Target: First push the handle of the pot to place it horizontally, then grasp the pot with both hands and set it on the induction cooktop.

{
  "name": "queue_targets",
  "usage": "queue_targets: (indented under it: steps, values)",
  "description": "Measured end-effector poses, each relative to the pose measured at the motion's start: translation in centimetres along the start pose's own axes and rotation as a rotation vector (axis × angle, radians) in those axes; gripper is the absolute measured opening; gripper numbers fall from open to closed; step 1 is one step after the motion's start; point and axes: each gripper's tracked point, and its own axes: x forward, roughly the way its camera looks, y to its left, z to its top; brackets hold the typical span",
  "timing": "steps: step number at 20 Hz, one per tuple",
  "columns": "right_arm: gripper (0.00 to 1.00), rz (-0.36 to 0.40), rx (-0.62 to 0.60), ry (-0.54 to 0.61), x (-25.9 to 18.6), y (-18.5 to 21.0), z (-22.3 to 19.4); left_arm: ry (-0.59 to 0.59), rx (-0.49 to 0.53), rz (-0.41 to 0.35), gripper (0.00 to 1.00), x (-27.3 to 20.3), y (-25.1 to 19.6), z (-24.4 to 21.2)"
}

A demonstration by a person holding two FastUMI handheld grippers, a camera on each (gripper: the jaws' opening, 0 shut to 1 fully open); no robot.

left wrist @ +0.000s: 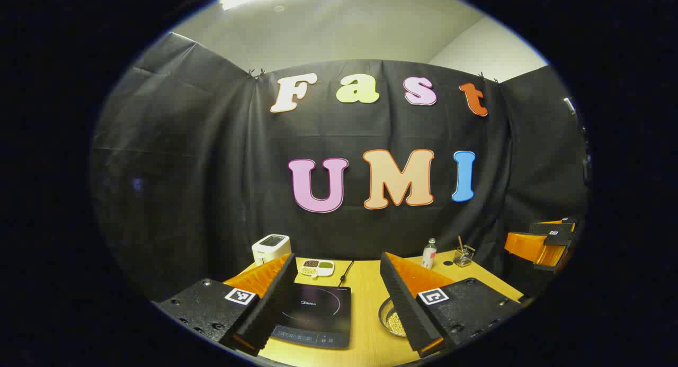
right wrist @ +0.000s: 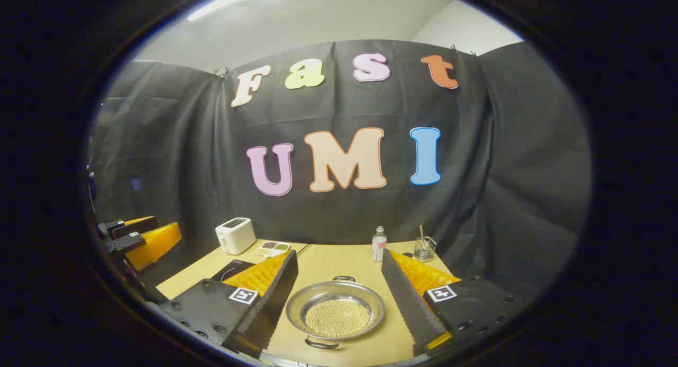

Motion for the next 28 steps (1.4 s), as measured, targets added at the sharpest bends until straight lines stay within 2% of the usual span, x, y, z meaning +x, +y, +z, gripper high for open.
queue_targets:
  steps: [2, 4, 5, 6, 8, 9, 10, 12, 14, 15, 16, 17, 21, 22, 25, 26, 27, 28]
  values:
    - [0.94, -0.018, -0.014, -0.003, -0.2, -0.4, 0.1, -0.004, -0.015, 0.002, 0.92, 0.0, 0.2, 0.1]
    - [0.94, -0.038, -0.028, -0.016, -0.5, -0.9, 0.7, -0.001, -0.031, 0.0, 0.95, 0.0, 0.3, 0.2]
    - [0.94, -0.047, -0.031, -0.021, -0.7, -1.1, 0.9, 0.0, -0.033, -0.001, 0.92, -0.1, 0.5, 0.2]
    - [0.94, -0.055, -0.031, -0.027, -0.8, -1.3, 1.1, 0.002, -0.031, 0.0, 0.95, -0.1, 0.6, 0.2]
    - [0.94, -0.069, -0.025, -0.034, -1.1, -1.5, 1.4, 0.006, -0.016, 0.007, 0.95, -0.1, 1.1, 0.1]
    - [0.94, -0.077, -0.023, -0.031, -1.3, -1.8, 1.3, 0.004, -0.013, 0.01, 0.92, -0.1, 1.2, 0.1]
    - [0.94, -0.083, -0.024, -0.027, -1.5, -2.1, 1.2, 0.001, -0.015, 0.008, 0.95, -0.1, 1.2, 0.2]
    - [0.94, -0.091, -0.025, -0.022, -1.7, -2.3, 1.2, -0.002, -0.019, 0.008, 0.92, 0.0, 1.3, 0.2]
    - [0.94, -0.098, -0.022, -0.022, -1.8, -2.4, 1.2, 0.007, -0.02, 0.006, 0.92, -0.1, 1.4, -0.2]
    - [0.94, -0.098, -0.022, -0.02, -1.9, -2.4, 1.2, 0.01, -0.02, 0.003, 0.95, -0.1, 1.5, -0.4]
    - [0.94, -0.1, -0.023, -0.019, -1.8, -2.4, 1.1, 0.015, -0.021, 0.001, 0.92, -0.1, 1.5, -0.6]
    - [0.94, -0.102, -0.022, -0.016, -1.8, -2.3, 0.9, 0.02, -0.022, -0.002, 0.95, 0.1, 1.4, -0.9]
    - [0.94, -0.114, 0.004, 0.03, -1.5, -2.0, -1.1, 0.048, -0.018, -0.006, 0.96, 0.2, 1.8, -2.1]
    - [0.94, -0.121, 0.014, 0.048, -1.5, -2.1, -1.9, 0.054, -0.02, -0.008, 0.92, 0.2, 1.8, -2.3]
    - [0.94, -0.138, 0.037, 0.106, -1.1, -2.0, -4.4, 0.074, -0.033, -0.005, 0.92, 0.4, 2.2, -3.1]
    - [0.94, -0.139, 0.046, 0.131, -1.0, -1.9, -5.4, 0.08, -0.039, -0.006, 0.95, 0.5, 2.2, -3.4]
    - [0.94, -0.138, 0.057, 0.159, -1.0, -1.8, -6.6, 0.085, -0.041, -0.007, 0.92, 0.5, 2.4, -3.6]
    - [0.94, -0.132, 0.067, 0.193, -0.9, -1.5, -7.8, 0.09, -0.039, -0.007, 0.96, 0.5, 2.5, -3.9]
